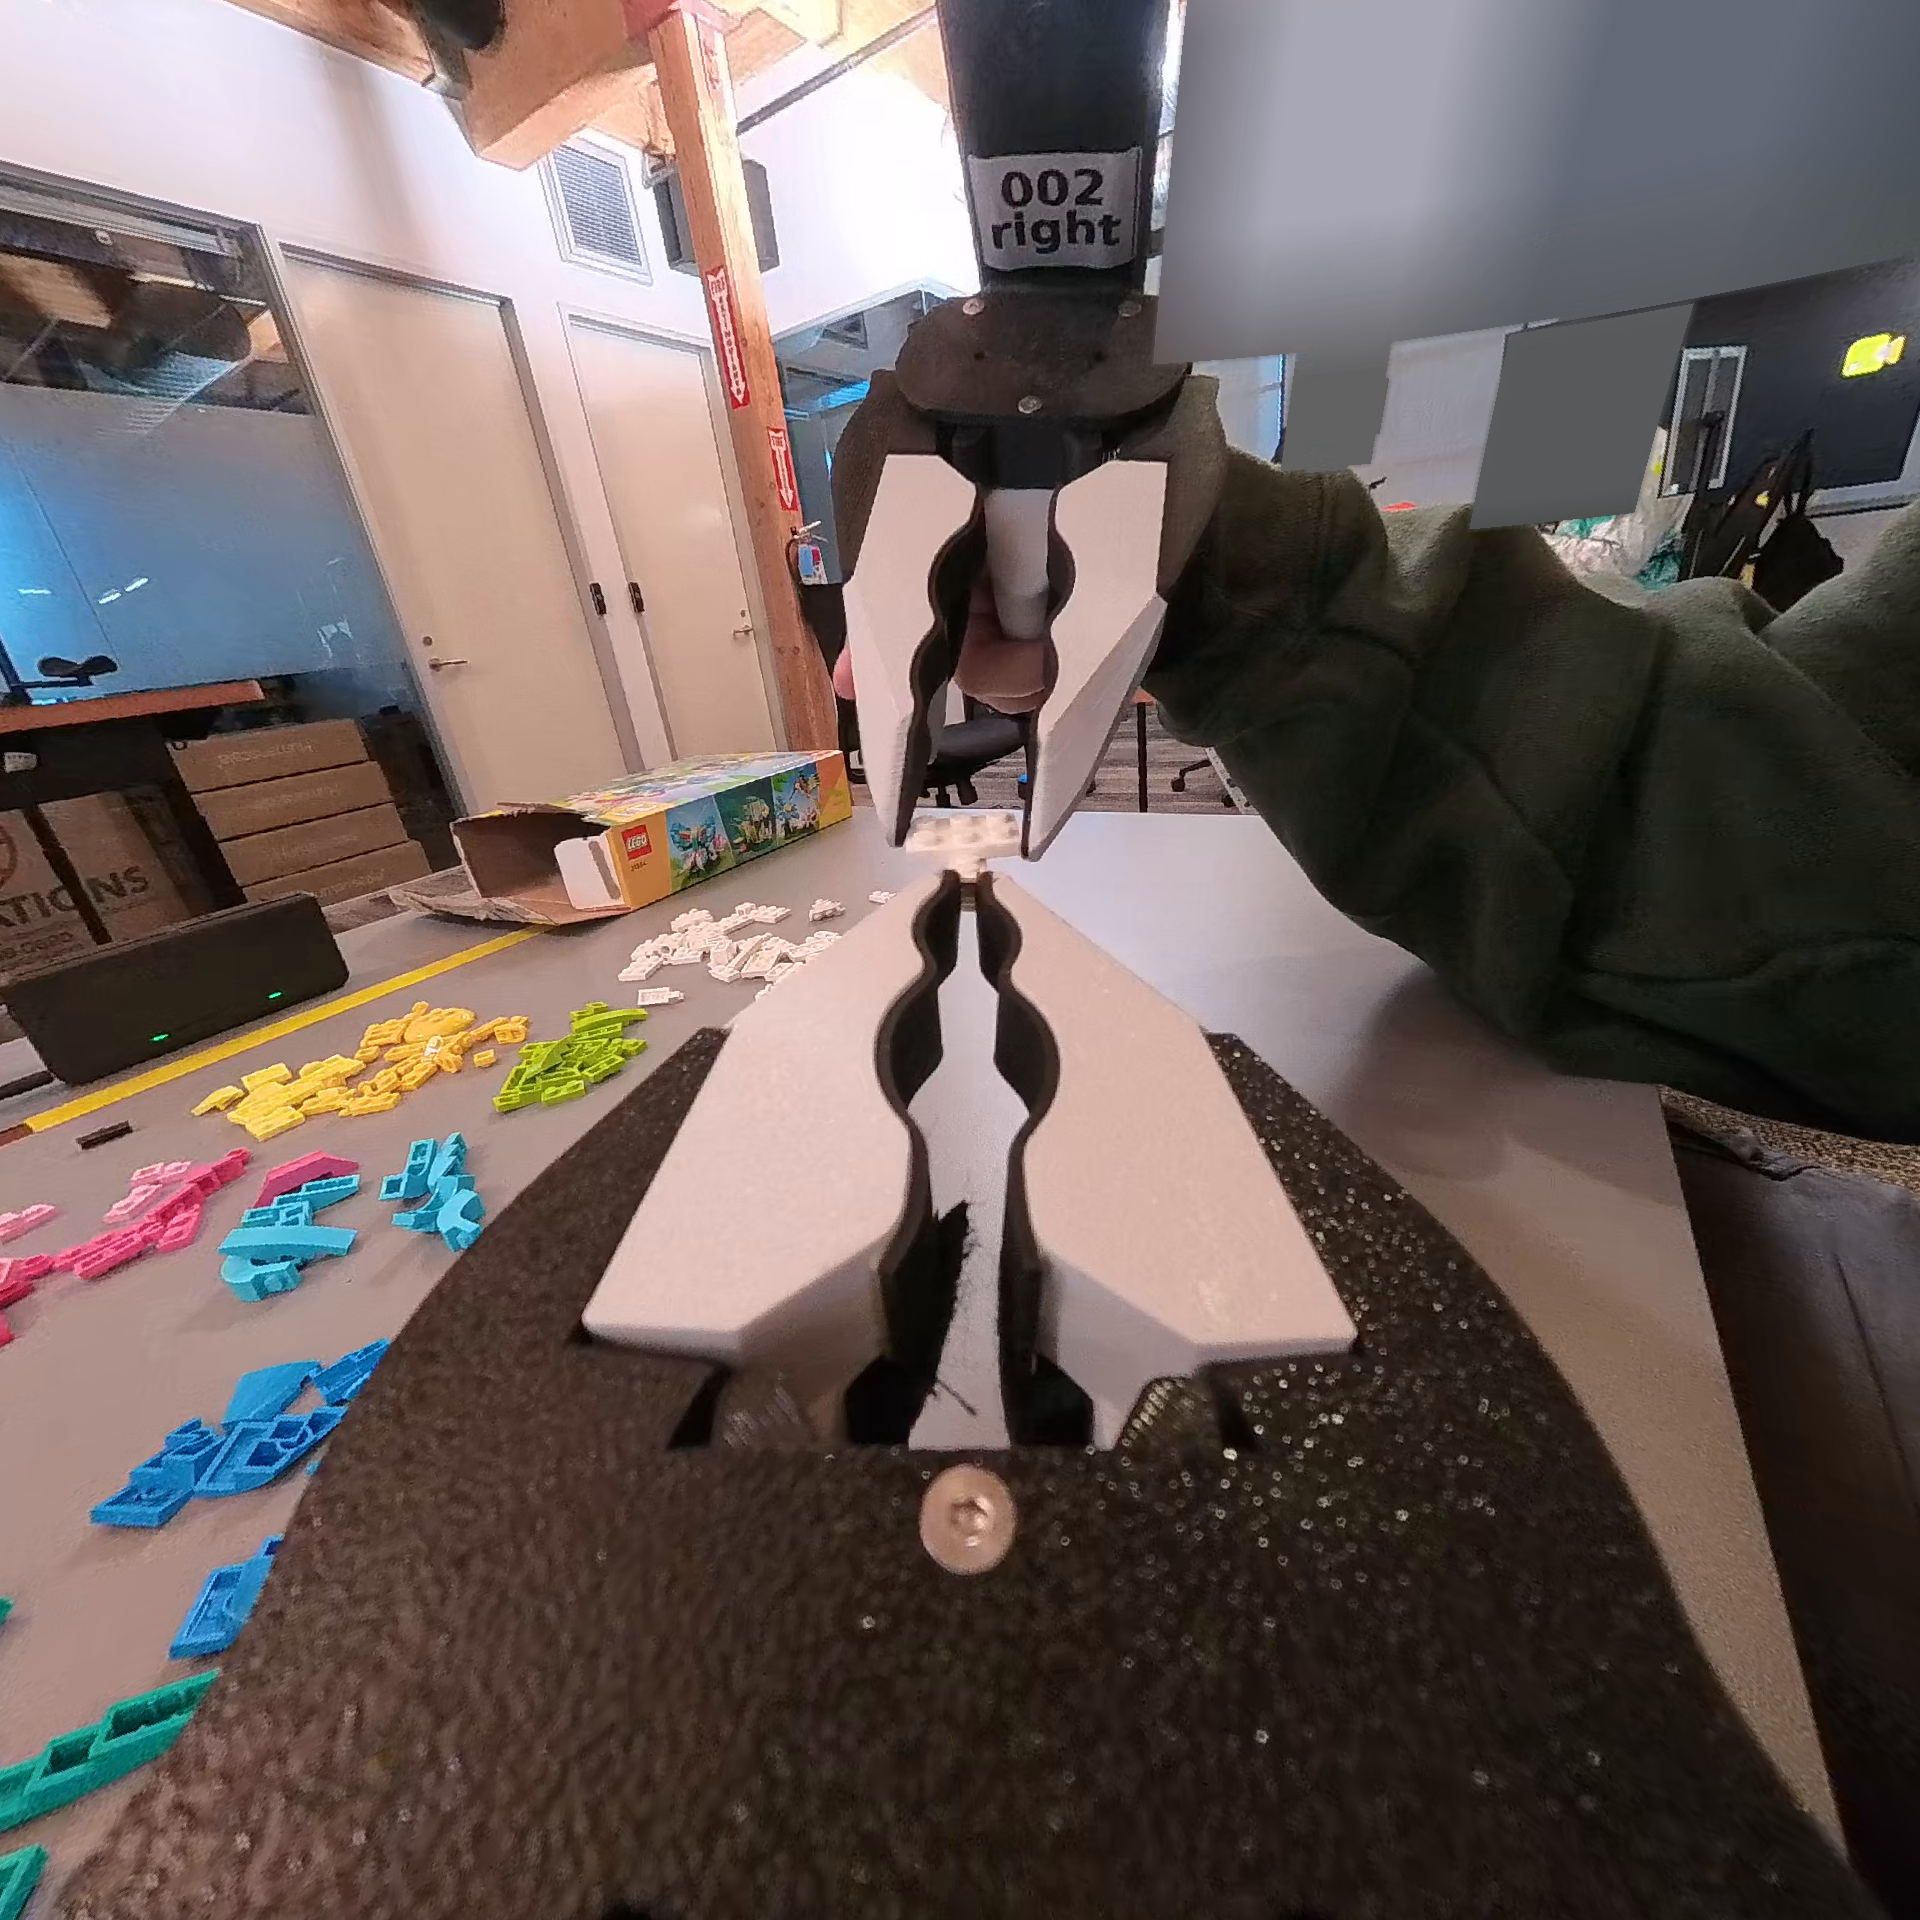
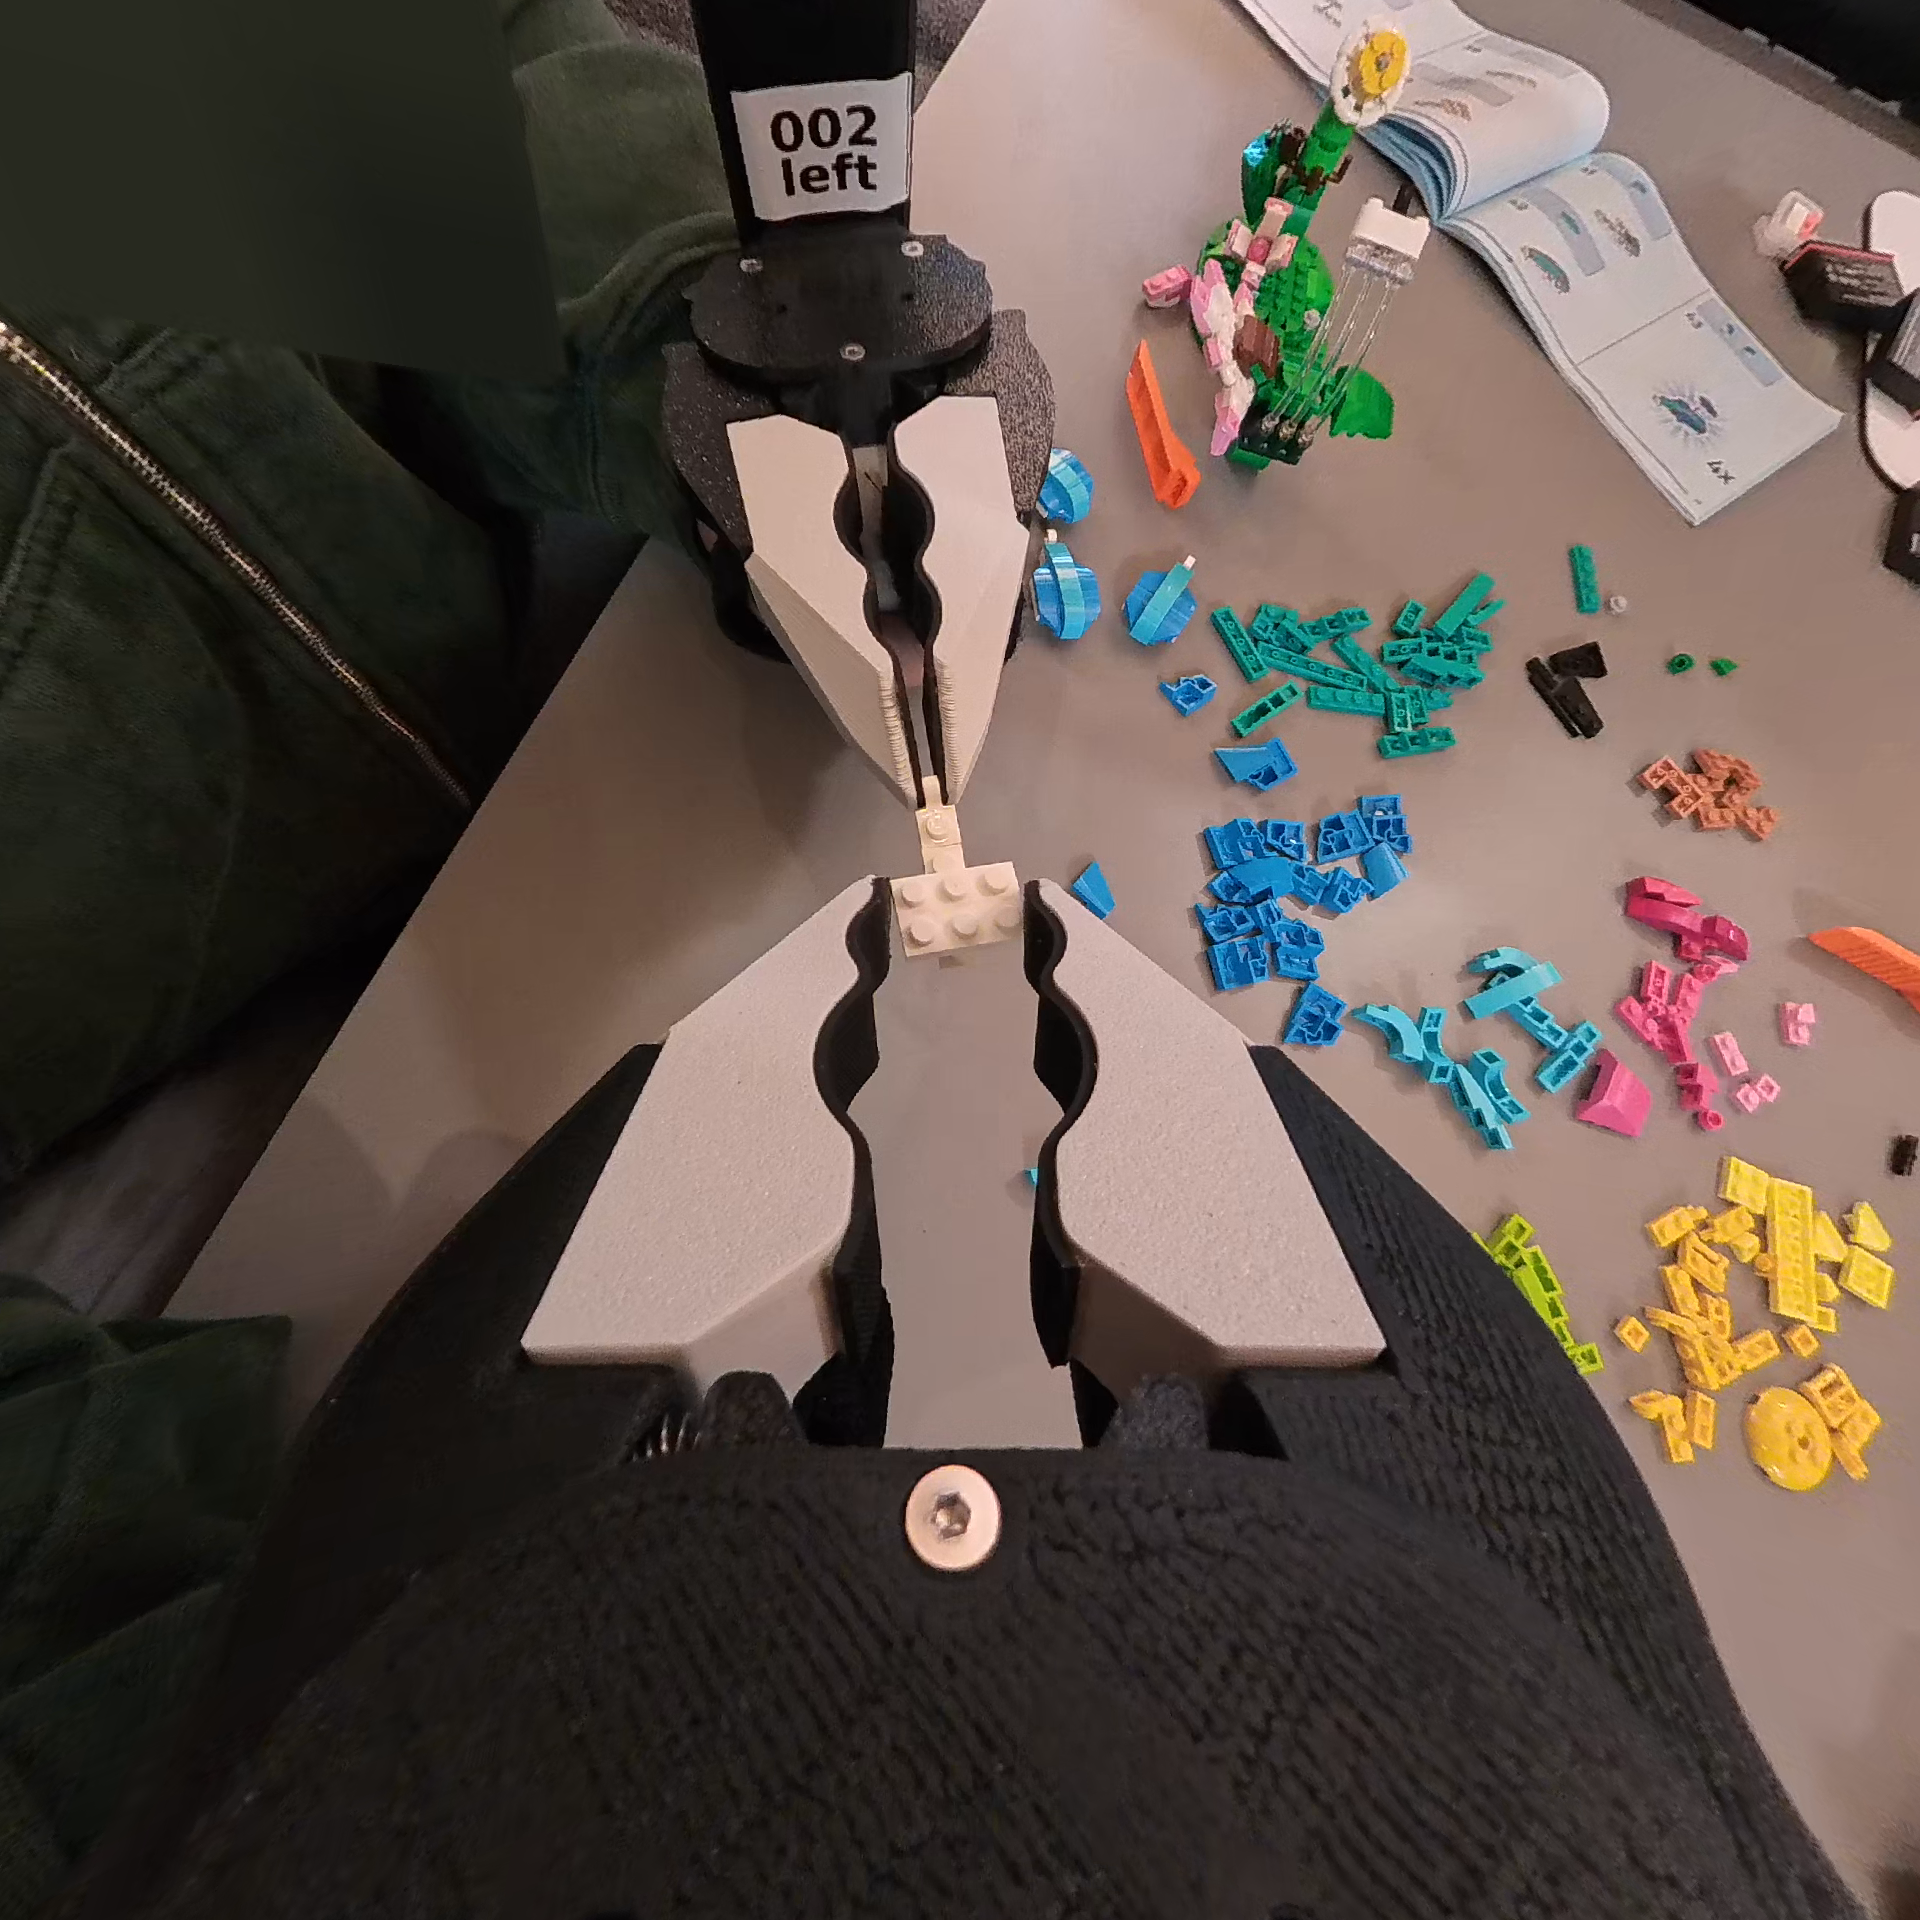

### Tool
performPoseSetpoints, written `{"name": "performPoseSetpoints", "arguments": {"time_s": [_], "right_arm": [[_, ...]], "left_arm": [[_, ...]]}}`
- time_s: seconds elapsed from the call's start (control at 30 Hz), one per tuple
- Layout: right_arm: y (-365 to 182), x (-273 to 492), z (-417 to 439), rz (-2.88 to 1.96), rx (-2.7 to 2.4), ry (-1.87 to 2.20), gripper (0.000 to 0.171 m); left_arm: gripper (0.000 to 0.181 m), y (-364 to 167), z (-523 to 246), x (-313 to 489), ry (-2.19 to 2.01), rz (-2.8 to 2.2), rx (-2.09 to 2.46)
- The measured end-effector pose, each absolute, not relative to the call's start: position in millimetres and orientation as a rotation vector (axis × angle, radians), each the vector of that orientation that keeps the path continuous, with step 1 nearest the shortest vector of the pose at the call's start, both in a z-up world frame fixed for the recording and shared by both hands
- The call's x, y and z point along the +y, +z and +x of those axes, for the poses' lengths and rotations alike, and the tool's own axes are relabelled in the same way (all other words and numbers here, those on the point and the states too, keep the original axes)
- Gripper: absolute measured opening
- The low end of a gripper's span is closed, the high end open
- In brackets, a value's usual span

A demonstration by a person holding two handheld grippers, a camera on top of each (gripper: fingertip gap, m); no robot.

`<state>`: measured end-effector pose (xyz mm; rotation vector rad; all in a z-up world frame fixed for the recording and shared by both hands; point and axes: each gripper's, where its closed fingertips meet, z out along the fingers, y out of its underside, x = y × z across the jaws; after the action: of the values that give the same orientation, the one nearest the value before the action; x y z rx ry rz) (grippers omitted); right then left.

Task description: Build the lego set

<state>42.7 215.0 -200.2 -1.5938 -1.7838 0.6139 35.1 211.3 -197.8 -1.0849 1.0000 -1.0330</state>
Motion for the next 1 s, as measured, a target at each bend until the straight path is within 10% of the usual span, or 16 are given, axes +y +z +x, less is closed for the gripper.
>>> {"name": "performPoseSetpoints", "arguments": {"time_s": [1.0], "right_arm": [[-195.4, 217.4, 34.6, -1.530, -1.791, 0.482, 0.027]], "left_arm": [[0.000, -193.9, 29.7, 218.8, -1.045, -1.101, 0.935]]}}
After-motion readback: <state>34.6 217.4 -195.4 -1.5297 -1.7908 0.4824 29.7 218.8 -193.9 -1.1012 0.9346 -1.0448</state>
